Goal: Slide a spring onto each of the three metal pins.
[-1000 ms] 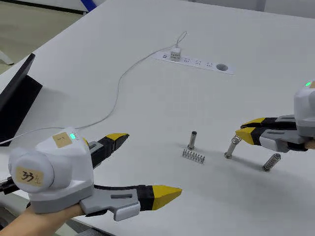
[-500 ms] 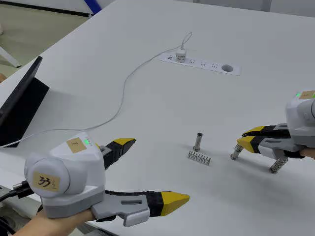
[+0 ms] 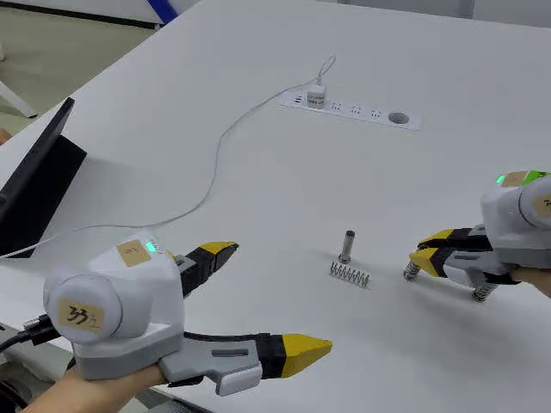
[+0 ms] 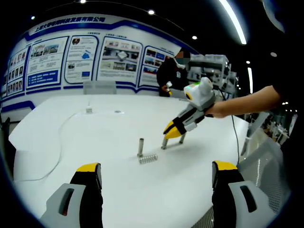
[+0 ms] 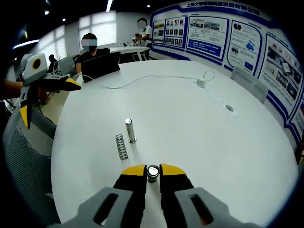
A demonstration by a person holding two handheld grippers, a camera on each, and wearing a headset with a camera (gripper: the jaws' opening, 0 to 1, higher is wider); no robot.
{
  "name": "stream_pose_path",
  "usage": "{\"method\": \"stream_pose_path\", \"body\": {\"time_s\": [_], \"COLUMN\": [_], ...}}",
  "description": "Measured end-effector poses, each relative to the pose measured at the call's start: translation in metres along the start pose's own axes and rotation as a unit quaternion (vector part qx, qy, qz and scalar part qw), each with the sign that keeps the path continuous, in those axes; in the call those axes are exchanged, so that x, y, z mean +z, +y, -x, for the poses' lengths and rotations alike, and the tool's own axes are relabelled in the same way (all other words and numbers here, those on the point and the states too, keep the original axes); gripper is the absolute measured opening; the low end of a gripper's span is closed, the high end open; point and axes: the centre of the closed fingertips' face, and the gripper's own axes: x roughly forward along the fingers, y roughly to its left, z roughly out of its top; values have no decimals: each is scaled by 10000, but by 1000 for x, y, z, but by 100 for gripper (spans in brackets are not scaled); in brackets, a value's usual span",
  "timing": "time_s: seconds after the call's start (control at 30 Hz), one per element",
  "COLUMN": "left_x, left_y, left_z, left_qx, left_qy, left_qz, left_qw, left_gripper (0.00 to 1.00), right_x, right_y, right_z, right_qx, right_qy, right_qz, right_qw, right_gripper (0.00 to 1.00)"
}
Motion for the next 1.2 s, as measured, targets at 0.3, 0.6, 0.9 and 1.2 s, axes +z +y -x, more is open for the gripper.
{"method": "stream_pose_path", "body": {"time_s": [0.3, 0.6, 0.9, 1.2], "left_x": [-2, -6, -8, -8], "left_y": [0, 0, -2, 0], "left_z": [0, -1, -2, -1], "left_qx": [11, -4, -37, 8], "left_qy": [60, 163, 204, 210], "left_qz": [-21, -37, -57, -43], "left_qw": [10000, 9999, 9998, 9998], "left_gripper": [98, 98, 98, 98], "right_x": [-5, -6, 21, 26], "right_y": [-3, -4, 1, 44], "right_z": [-6, -3, 11, -9], "right_qx": [-4, -69, -117, 280], "right_qy": [39, -3, -563, -507], "right_qz": [-115, 130, 112, 686], "right_qw": [9999, 9999, 9983, 9960], "right_gripper": [11, 13, 18, 18]}}
